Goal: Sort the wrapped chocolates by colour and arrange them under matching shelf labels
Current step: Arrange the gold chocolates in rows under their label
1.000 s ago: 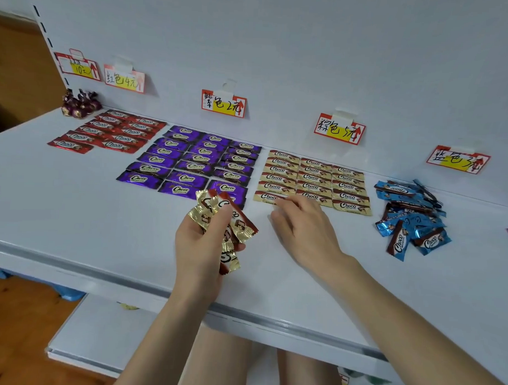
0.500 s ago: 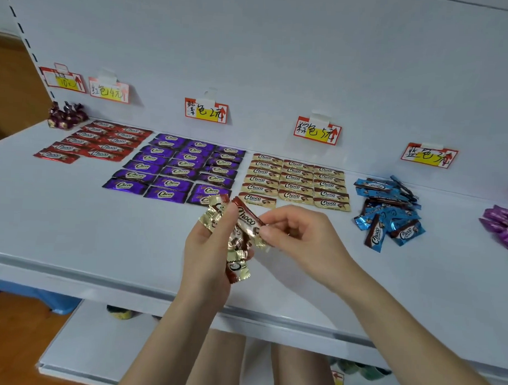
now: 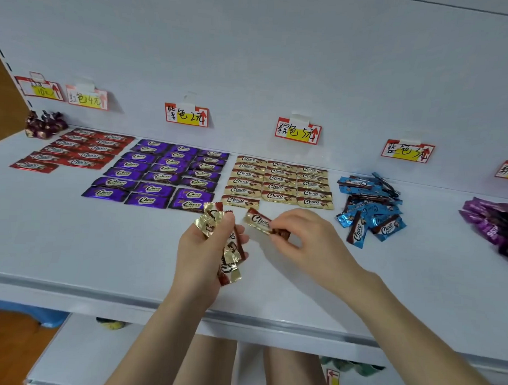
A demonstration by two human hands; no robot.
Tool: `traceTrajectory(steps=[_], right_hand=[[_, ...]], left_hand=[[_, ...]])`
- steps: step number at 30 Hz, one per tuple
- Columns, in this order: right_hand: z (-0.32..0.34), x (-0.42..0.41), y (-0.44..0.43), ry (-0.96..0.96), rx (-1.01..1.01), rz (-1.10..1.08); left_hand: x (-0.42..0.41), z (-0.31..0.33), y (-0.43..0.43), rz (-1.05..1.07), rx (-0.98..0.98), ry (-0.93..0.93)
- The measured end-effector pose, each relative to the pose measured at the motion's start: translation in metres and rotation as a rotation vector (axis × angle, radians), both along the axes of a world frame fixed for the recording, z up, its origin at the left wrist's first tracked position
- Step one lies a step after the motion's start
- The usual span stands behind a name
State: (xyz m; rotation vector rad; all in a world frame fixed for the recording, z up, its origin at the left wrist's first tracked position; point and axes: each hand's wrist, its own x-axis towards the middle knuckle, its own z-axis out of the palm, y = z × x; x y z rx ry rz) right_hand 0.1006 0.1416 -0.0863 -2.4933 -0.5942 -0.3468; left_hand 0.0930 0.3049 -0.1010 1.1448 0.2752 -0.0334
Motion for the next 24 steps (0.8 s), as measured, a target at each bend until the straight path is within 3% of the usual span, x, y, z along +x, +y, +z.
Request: traceTrajectory(steps=[4, 7, 12, 24], right_hand=[[-0.006, 0.032, -0.024, 0.041, -0.156, -0.134], [-0.012, 0.044, -0.030, 0.102, -0.237, -0.143], [-0.027, 0.034, -0.021, 0.029, -0.155, -0.193], [-0.036, 0.038, -0.009, 0.010, -0.177, -0.232]], left_hand=[[0.010, 0.002, 0.005, -0.006, -0.136, 0.057], [0.014, -0.002, 0.005, -0.027, -0.121, 0.059], [0.014, -0.014, 0.004, -0.006, -0.066, 0.014], [0.008, -0.015, 0.003, 0.016, -0.065, -0.057]])
